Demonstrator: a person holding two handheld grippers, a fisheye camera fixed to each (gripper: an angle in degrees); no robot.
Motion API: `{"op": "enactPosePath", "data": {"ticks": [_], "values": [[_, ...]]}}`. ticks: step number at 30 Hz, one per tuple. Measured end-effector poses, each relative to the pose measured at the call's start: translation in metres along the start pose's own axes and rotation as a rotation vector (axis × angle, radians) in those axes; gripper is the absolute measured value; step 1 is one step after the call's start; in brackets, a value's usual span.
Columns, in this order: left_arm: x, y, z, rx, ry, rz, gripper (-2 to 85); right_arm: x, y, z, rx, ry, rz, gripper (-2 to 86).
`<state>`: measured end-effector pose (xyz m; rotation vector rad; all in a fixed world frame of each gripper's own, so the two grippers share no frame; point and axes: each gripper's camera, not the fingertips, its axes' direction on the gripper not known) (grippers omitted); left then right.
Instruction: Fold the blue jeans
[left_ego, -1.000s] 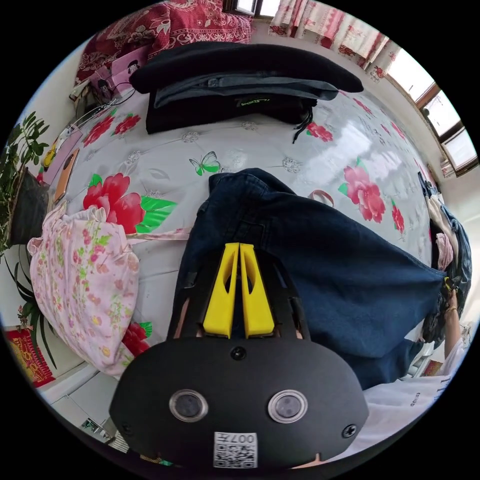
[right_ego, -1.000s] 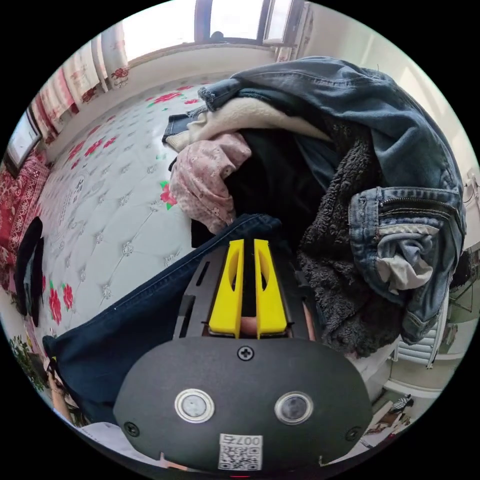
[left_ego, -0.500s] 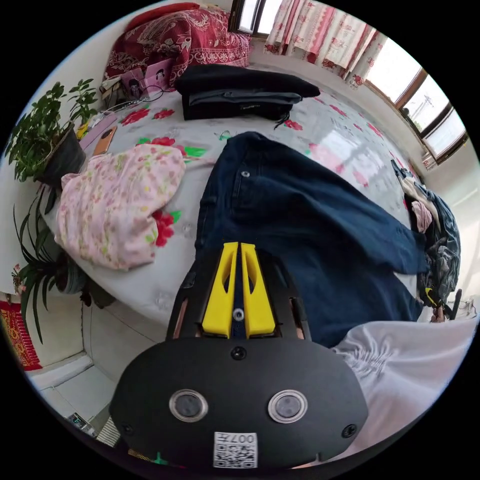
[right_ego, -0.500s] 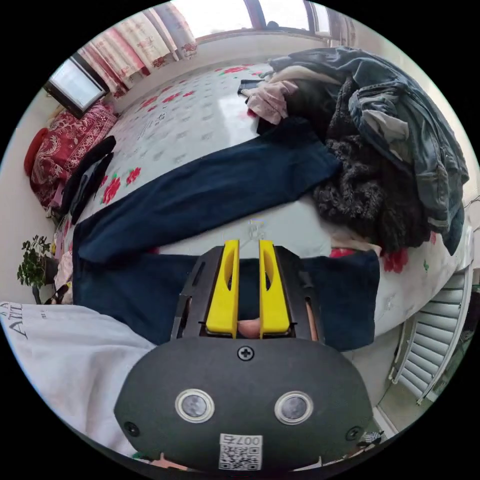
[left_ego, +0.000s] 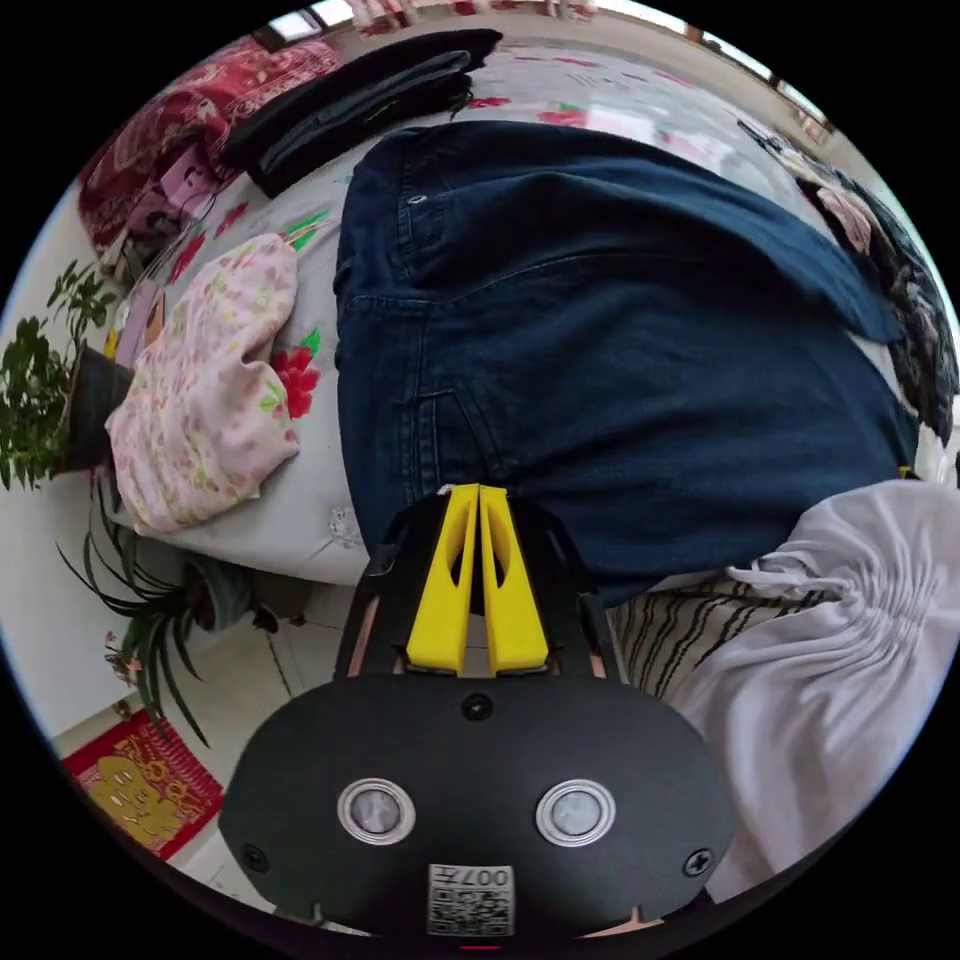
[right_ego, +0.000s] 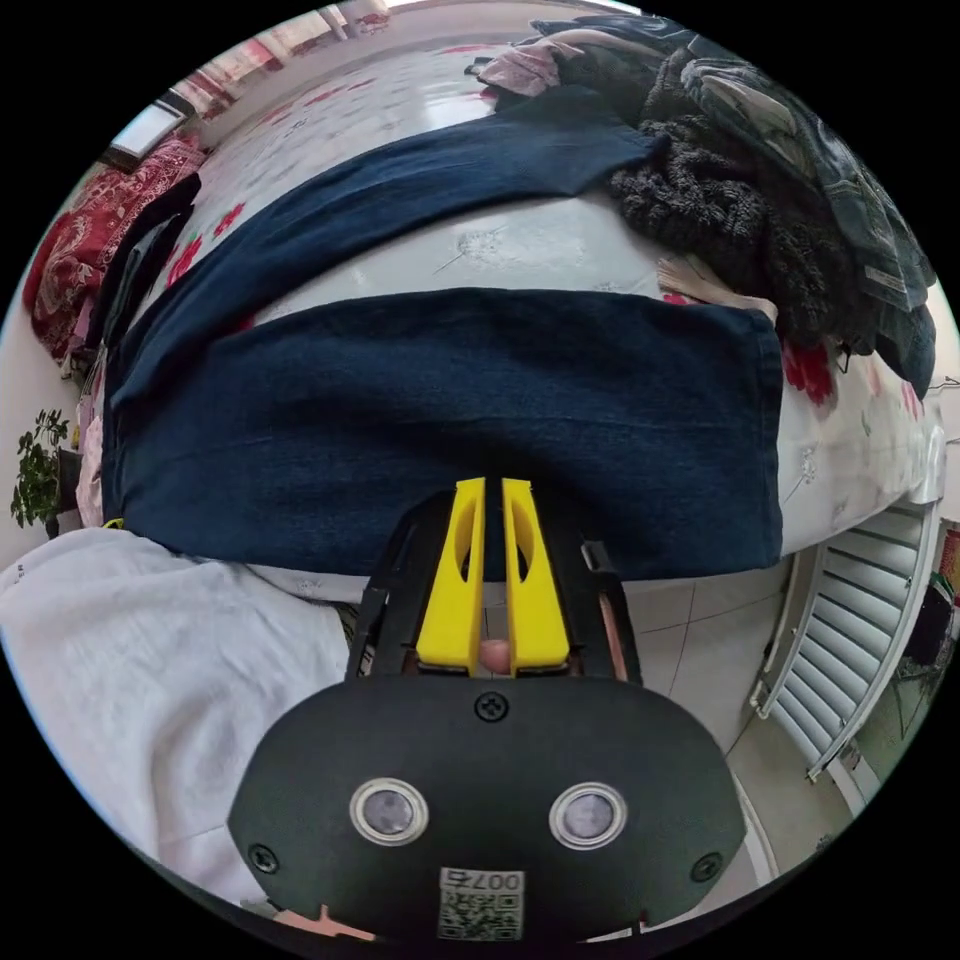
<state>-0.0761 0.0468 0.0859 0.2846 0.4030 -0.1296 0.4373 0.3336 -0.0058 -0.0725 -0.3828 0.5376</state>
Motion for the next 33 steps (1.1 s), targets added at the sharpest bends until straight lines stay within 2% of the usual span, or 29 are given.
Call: {"op": "enactPosePath", "data": {"ticks": [2, 6, 10, 13, 17, 22, 24, 25, 26, 28, 31, 33], "values": [[-0.006, 0.005, -0.018, 0.037, 0.07, -0.049, -0.8, 0.002, -0.004, -0.01, 0.015, 0.023, 0.013, 4.9], [-0.016, 0.005, -0.097, 0.268, 0.082, -0.085, 0.7, 0.003, -0.022, -0.062, 0.267, -0.065, 0.002, 6.7], [-0.029, -0.081, -0.136, 0.342, 0.057, -0.065, 7.3, 0.0, -0.087, -0.081, 0.346, -0.141, -0.014, 8.2], [-0.027, -0.174, -0.135, 0.316, 0.039, -0.034, 8.9, -0.011, -0.162, -0.082, 0.34, -0.161, -0.041, 9.4], [-0.023, -0.276, -0.118, 0.257, 0.061, -0.039, 9.6, -0.029, -0.263, -0.066, 0.242, -0.118, -0.04, 10.9], [0.004, -0.363, -0.064, 0.067, -0.105, 0.038, 10.5, -0.027, -0.334, -0.037, 0.151, -0.04, 0.029, 11.6], [0.014, -0.364, -0.056, 0.072, -0.148, 0.085, 8.8, -0.021, -0.349, -0.004, 0.041, -0.007, 0.065, 11.0], [0.013, -0.361, -0.059, 0.085, -0.153, 0.089, 7.3, -0.022, -0.349, -0.002, 0.047, 0.018, 0.064, 10.7], [0.011, -0.36, -0.061, 0.091, -0.154, 0.083, 6.6, -0.027, -0.345, -0.005, 0.112, 0.073, 0.054, 9.5], [-0.001, -0.352, -0.072, 0.102, -0.117, 0.09, 2.0, -0.03, -0.344, -0.003, 0.096, 0.078, 0.028, 6.7], [-0.032, -0.337, -0.107, 0.148, -0.002, 0.023, -0.2, -0.028, -0.33, -0.012, 0.137, 0.056, -0.006, 2.4], [-0.05, -0.314, -0.148, 0.238, 0.056, -0.001, -0.6, -0.019, -0.305, -0.045, 0.277, -0.031, 0.006, 1.1]]}}
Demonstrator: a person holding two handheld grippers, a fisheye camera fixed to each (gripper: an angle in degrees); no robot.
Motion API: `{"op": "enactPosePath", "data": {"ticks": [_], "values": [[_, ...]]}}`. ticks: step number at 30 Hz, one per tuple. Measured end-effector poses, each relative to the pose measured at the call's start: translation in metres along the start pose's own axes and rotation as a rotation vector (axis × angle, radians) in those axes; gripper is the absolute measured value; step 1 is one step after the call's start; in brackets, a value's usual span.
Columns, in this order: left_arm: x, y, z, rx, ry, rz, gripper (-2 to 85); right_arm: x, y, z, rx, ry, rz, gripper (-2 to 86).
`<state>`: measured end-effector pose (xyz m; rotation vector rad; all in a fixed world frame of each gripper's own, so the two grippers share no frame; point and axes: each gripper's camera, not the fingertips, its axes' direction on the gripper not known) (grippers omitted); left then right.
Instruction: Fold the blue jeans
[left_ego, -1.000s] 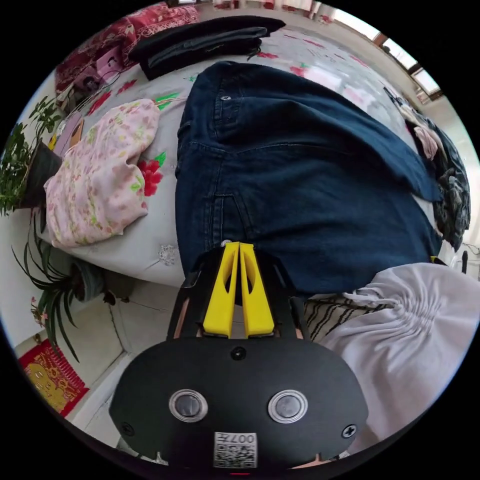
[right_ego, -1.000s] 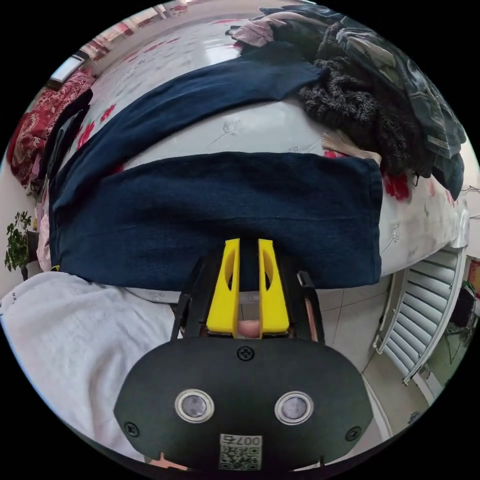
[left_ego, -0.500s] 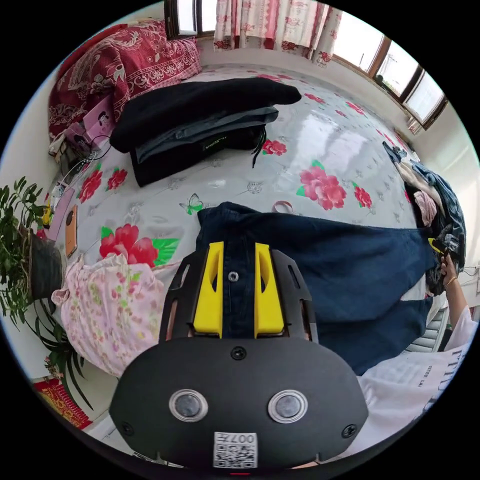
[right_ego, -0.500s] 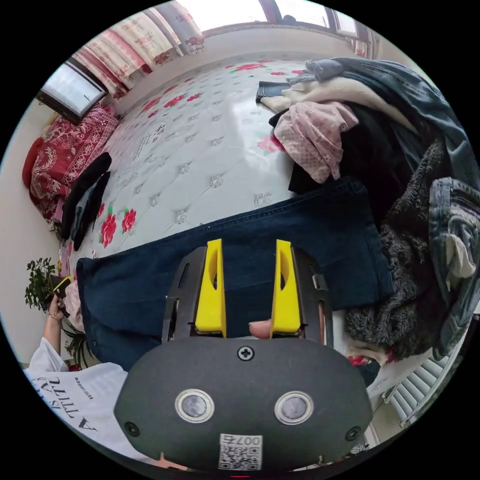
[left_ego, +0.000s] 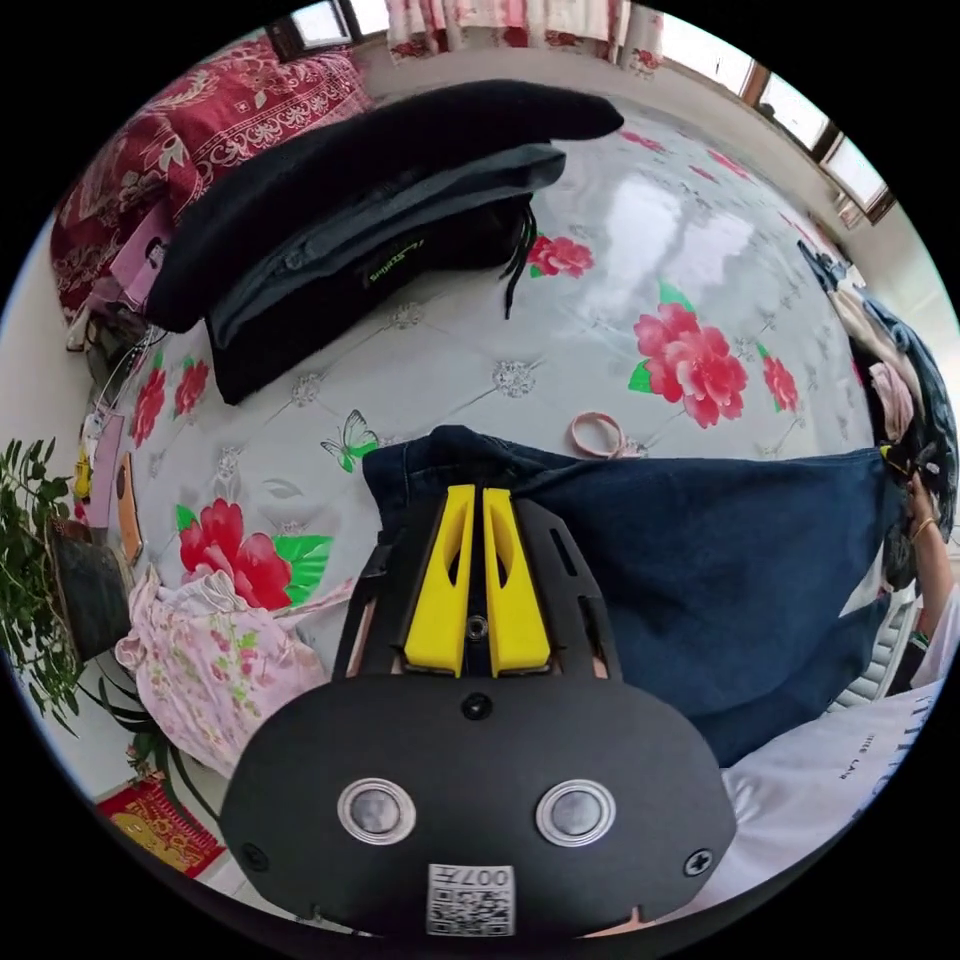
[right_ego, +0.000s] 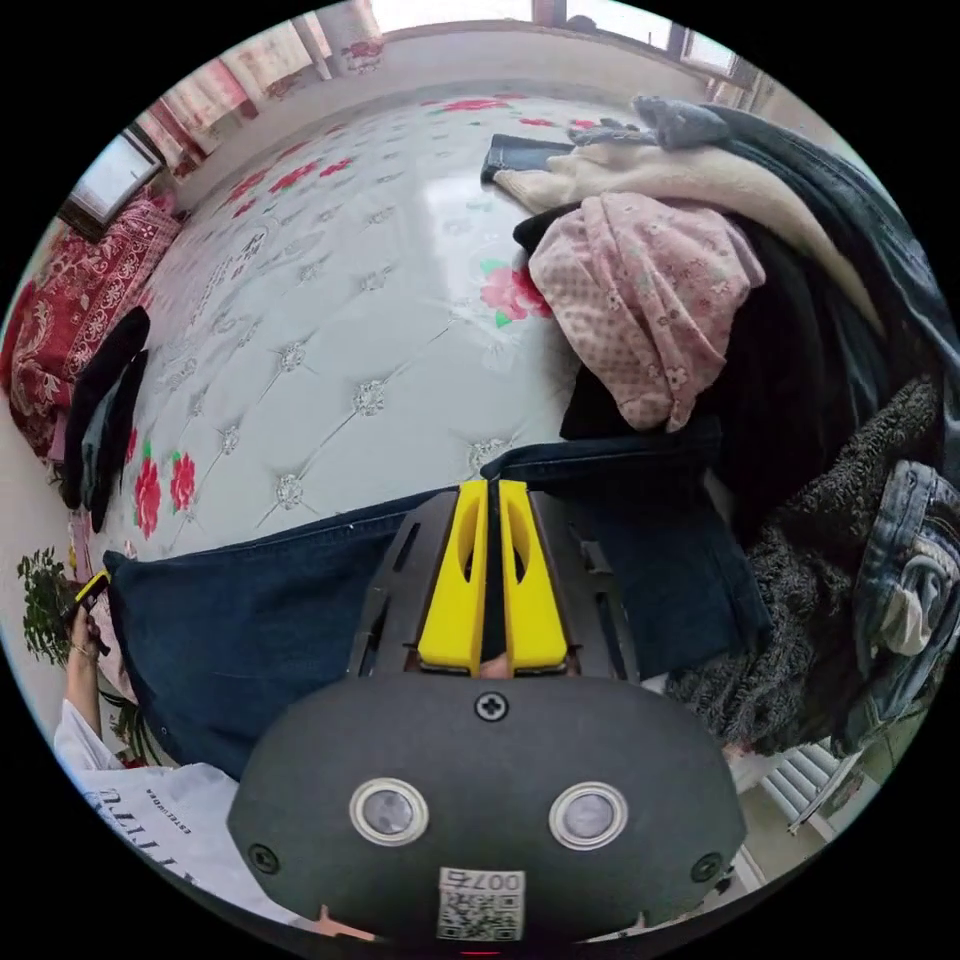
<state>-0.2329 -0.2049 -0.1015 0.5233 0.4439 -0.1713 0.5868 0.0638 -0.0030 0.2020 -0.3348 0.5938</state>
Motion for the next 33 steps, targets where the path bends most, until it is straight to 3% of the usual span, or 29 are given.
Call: {"op": "enactPosePath", "data": {"ticks": [5, 10, 12, 14, 19, 23, 25, 29, 33], "values": [[-0.03, 0.076, -0.141, 0.249, 0.136, -0.014, -0.9, 0.03, 0.059, -0.104, 0.299, -0.209, 0.012, 0.1], [-0.066, 0.235, -0.282, 0.502, 0.216, -0.036, -0.9, 0.062, 0.164, -0.189, 0.501, -0.346, -0.012, 0.0], [-0.08, 0.296, -0.3, 0.527, 0.225, -0.069, -0.8, 0.077, 0.231, -0.206, 0.534, -0.344, 0.007, 0.1], [-0.095, 0.352, -0.291, 0.483, 0.239, -0.121, -0.7, 0.088, 0.28, -0.199, 0.493, -0.317, 0.046, 0.2], [-0.14, 0.466, -0.159, 0.052, 0.214, -0.394, 0.6, 0.118, 0.395, -0.099, 0.102, -0.237, 0.275, 2.0], [-0.178, 0.487, -0.149, 0.085, 0.337, -0.579, 3.3, 0.139, 0.446, -0.075, 0.109, -0.283, 0.464, 5.7], [-0.195, 0.481, -0.165, 0.11, 0.337, -0.557, 4.9, 0.13, 0.441, -0.083, 0.148, -0.254, 0.396, 7.0], [-0.208, 0.474, -0.187, 0.141, 0.328, -0.514, 5.2, 0.062, 0.401, -0.088, 0.156, -0.095, 0.014, 9.3], [-0.226, 0.475, -0.197, 0.166, 0.348, -0.546, 4.2, -0.003, 0.361, -0.043, 0.078, 0.038, -0.221, 11.4]]}}
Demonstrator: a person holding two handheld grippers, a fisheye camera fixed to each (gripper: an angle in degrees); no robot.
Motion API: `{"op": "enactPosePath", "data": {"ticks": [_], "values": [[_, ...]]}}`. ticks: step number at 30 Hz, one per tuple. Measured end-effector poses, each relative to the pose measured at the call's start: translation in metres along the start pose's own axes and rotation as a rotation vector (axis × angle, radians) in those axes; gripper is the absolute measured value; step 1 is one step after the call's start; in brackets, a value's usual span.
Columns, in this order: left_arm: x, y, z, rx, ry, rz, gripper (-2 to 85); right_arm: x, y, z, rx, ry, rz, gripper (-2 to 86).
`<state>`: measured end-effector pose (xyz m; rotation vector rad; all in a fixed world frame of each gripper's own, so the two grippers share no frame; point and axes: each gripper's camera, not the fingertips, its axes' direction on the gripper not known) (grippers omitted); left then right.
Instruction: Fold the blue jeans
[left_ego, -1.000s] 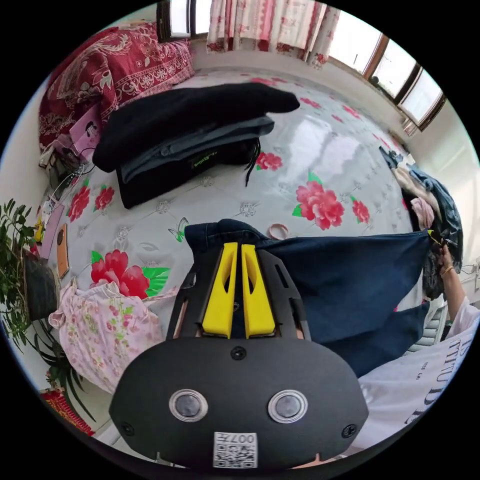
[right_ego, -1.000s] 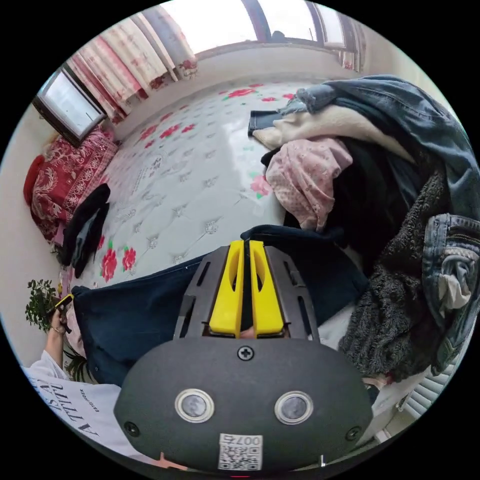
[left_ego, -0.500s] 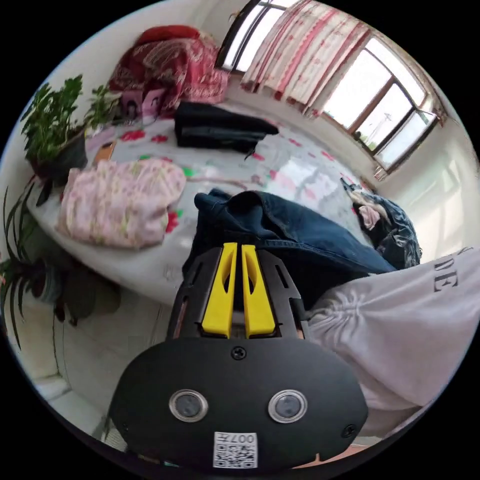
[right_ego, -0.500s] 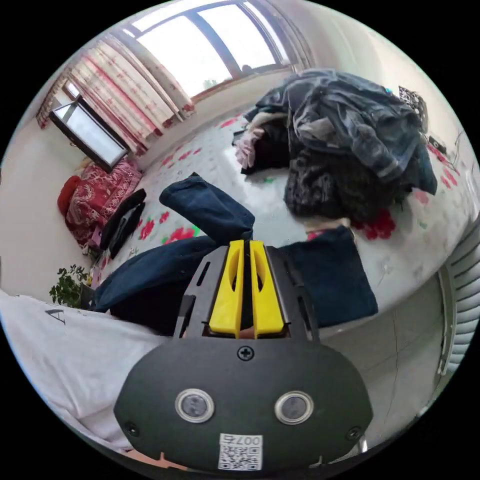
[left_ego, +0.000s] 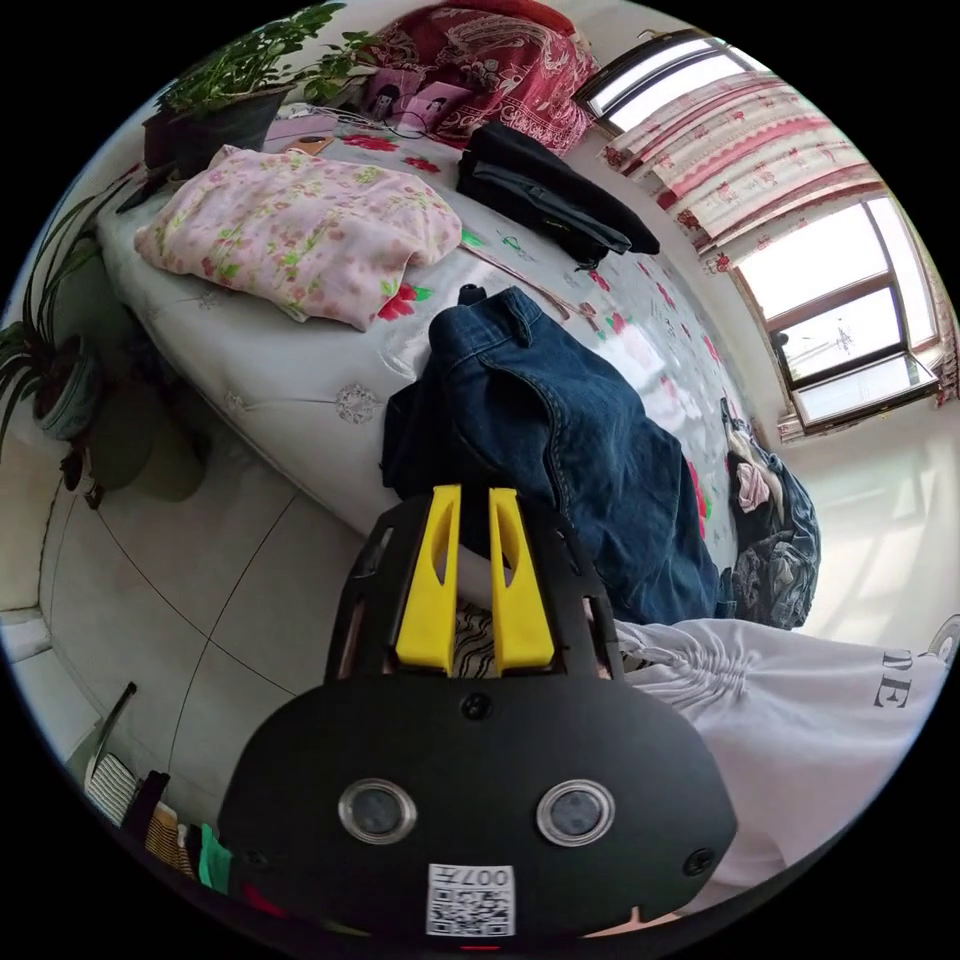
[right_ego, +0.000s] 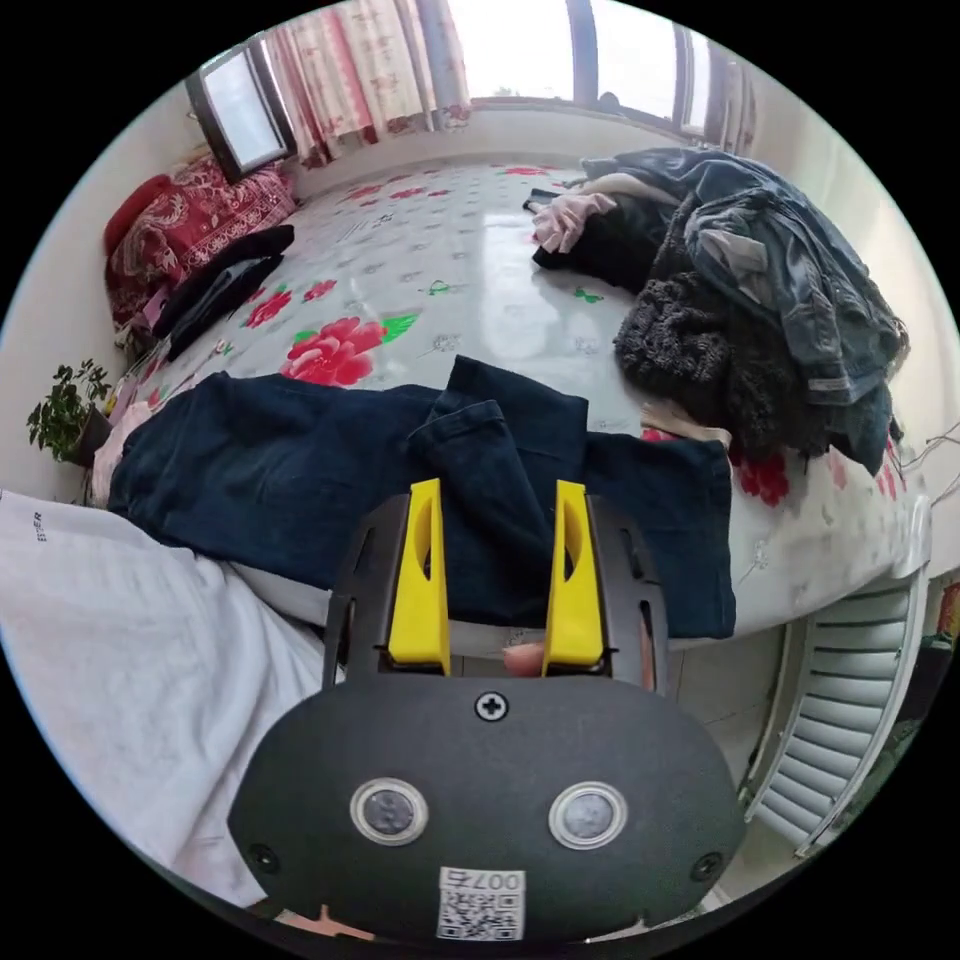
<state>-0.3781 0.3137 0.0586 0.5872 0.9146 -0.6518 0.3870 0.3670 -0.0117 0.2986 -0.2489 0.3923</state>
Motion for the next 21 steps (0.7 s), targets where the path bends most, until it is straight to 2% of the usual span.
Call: {"op": "enactPosePath", "data": {"ticks": [2, 5, 7, 9, 11, 13, 15, 17, 19, 21], "values": [[-0.005, -0.004, -0.006, 0.003, 0.004, -0.009, 4.1, -0.008, -0.017, 0.032, -0.085, 0.04, -0.033, 11.4], [-0.011, -0.01, -0.018, 0.011, 0.008, -0.015, 4.2, -0.002, -0.038, 0.069, -0.203, -0.014, -0.018, 9.2], [-0.014, -0.013, -0.029, 0.019, 0.011, -0.017, 4.3, 0.01, -0.04, 0.053, -0.132, -0.013, 0.036, 6.6], [-0.015, -0.013, -0.038, 0.03, 0.01, -0.015, 4.5, 0.04, -0.023, 0.006, 0.066, 0.091, 0.182, 4.4], [-0.017, -0.011, -0.046, 0.043, 0.013, -0.014, 4.8, 0.075, 0.001, -0.019, 0.14, 0.13, 0.331, 4.1], [-0.023, -0.007, -0.055, 0.054, 0.028, -0.034, 5.6, 0.116, 0.031, -0.018, 0.115, 0.133, 0.501, 4.8], [-0.03, -0.003, -0.064, 0.069, 0.055, -0.056, 6.1, 0.161, 0.063, 0.006, -0.061, 0.175, 0.754, 5.6], [-0.038, 0.001, -0.076, 0.091, 0.08, -0.085, 6.6, 0.167, 0.074, 0.007, -0.057, 0.192, 0.847, 6.2], [-0.048, 0.007, -0.094, 0.132, 0.099, -0.115, 7.3, 0.147, 0.068, -0.001, 0.08, 0.127, 0.799, 6.5], [-0.056, 0.01, -0.106, 0.16, 0.112, -0.134, 7.7, 0.095, 0.03, 0.003, 0.235, -0.033, 0.58, 6.5]]}}
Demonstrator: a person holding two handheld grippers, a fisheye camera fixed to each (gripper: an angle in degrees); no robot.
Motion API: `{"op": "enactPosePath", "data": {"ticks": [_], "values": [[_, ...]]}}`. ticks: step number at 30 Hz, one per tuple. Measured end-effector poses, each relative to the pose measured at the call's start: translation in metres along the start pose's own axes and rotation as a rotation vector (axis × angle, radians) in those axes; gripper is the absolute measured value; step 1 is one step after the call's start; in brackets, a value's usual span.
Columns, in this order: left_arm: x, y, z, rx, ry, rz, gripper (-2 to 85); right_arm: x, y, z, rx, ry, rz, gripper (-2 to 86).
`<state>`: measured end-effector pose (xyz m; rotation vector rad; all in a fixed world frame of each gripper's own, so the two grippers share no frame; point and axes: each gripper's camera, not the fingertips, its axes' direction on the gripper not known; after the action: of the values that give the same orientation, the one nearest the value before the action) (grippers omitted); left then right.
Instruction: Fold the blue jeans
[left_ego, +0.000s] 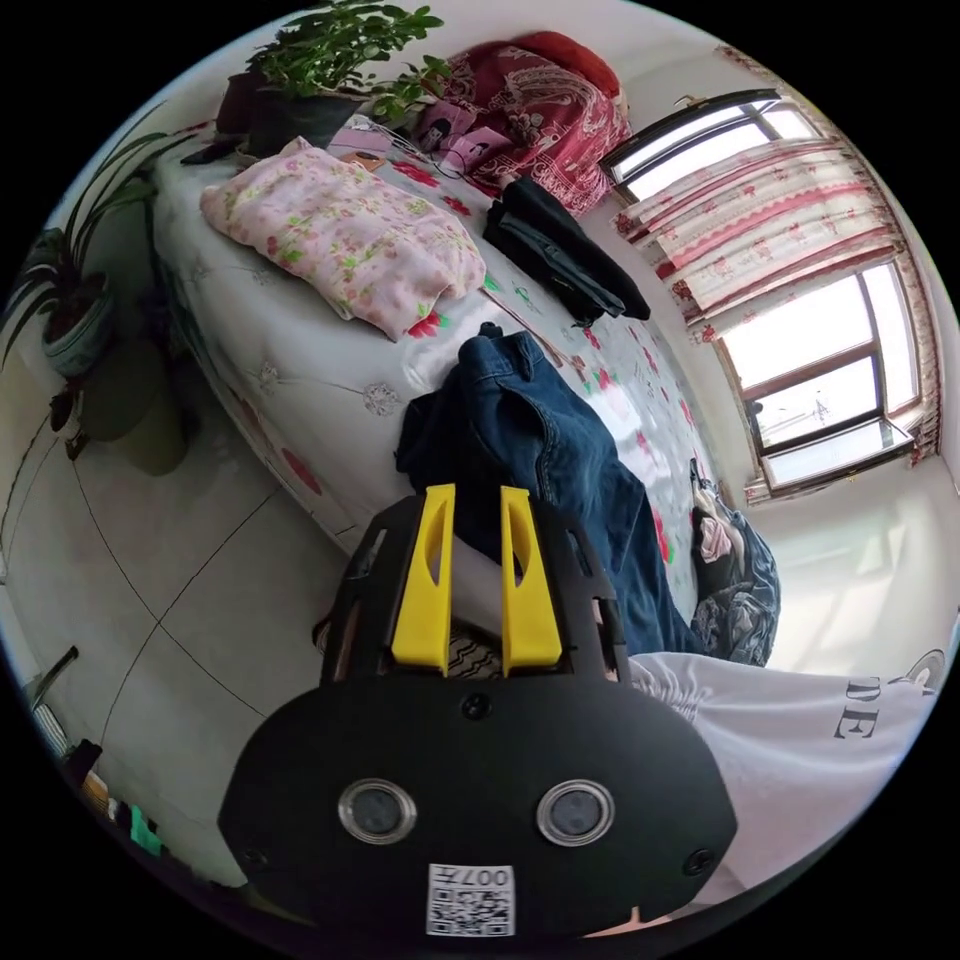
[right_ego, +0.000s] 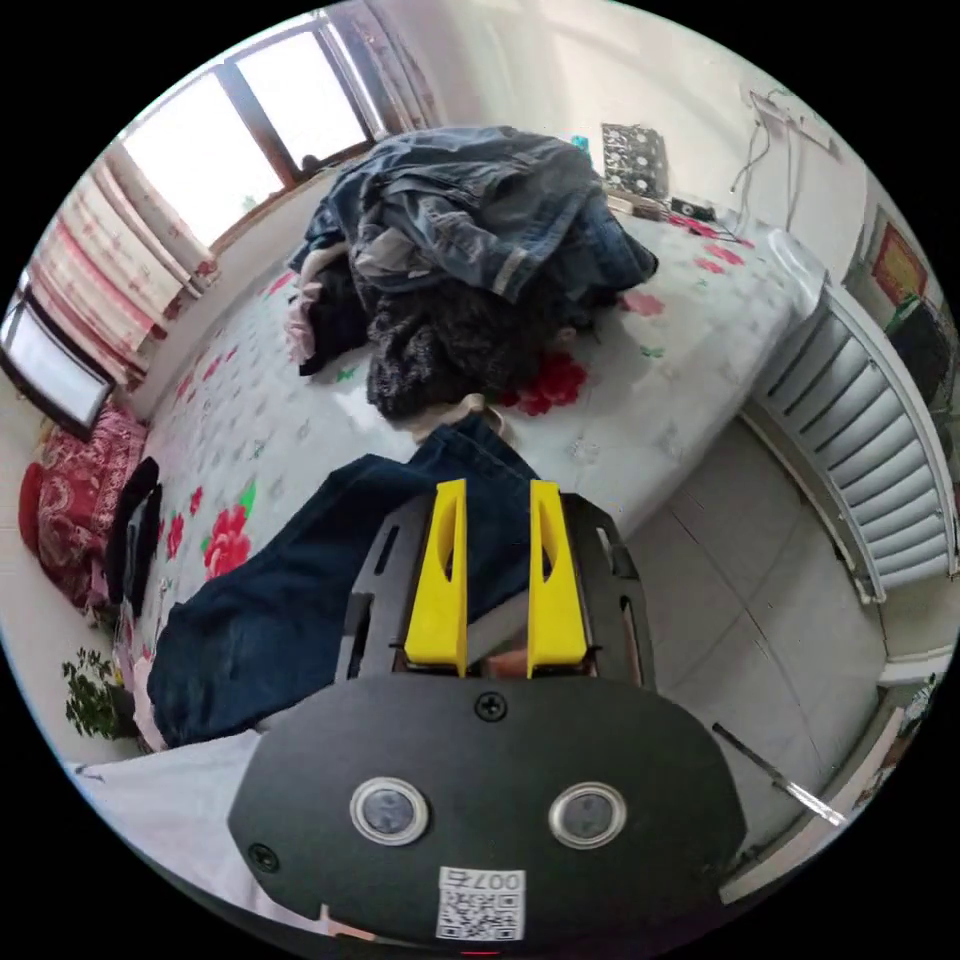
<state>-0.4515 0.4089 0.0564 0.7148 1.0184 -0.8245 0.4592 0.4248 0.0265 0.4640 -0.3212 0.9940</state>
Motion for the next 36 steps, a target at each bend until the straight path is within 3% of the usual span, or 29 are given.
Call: {"op": "enactPosePath", "data": {"ticks": [6, 8, 15, 21, 25, 30, 32, 35, 36], "values": [[-0.004, -0.021, -0.012, 0.046, 0.033, -0.013, 8.6, -0.218, -0.009, 0.12, -0.308, -0.532, -0.539, 7.2], [0.0, -0.033, -0.006, 0.04, 0.039, 0.0, 9.1, -0.286, 0.0, 0.155, -0.395, -0.588, -0.672, 7.6], [0.022, -0.076, 0.062, -0.156, 0.045, 0.001, 7.7, -0.477, 0.056, 0.264, -0.583, -0.524, -1.044, 8.0], [0.077, -0.059, 0.048, -0.108, 0.045, 0.171, 0.0, -0.517, 0.119, 0.307, -0.817, -0.512, -1.273, 4.4], [0.071, -0.037, 0.047, -0.132, 0.067, 0.14, -0.4, -0.518, 0.108, 0.313, -0.805, -0.587, -1.207, 5.6], [0.112, -0.029, 0.05, -0.117, 0.074, 0.219, -0.1, -0.528, 0.052, 0.384, -0.831, -0.661, -0.765, 7.3], [0.153, -0.027, 0.048, -0.111, 0.078, 0.338, 0.4, -0.536, 0.054, 0.418, -0.911, -0.693, -0.661, 7.5], [0.257, -0.007, 0.047, -0.124, 0.03, 0.691, 2.9, -0.556, 0.073, 0.461, -1.068, -0.737, -0.606, 5.7], [0.29, 0.005, 0.049, -0.147, 0.034, 0.8, 4.6, -0.56, 0.07, 0.464, -1.009, -0.708, -0.608, 4.9]]}}
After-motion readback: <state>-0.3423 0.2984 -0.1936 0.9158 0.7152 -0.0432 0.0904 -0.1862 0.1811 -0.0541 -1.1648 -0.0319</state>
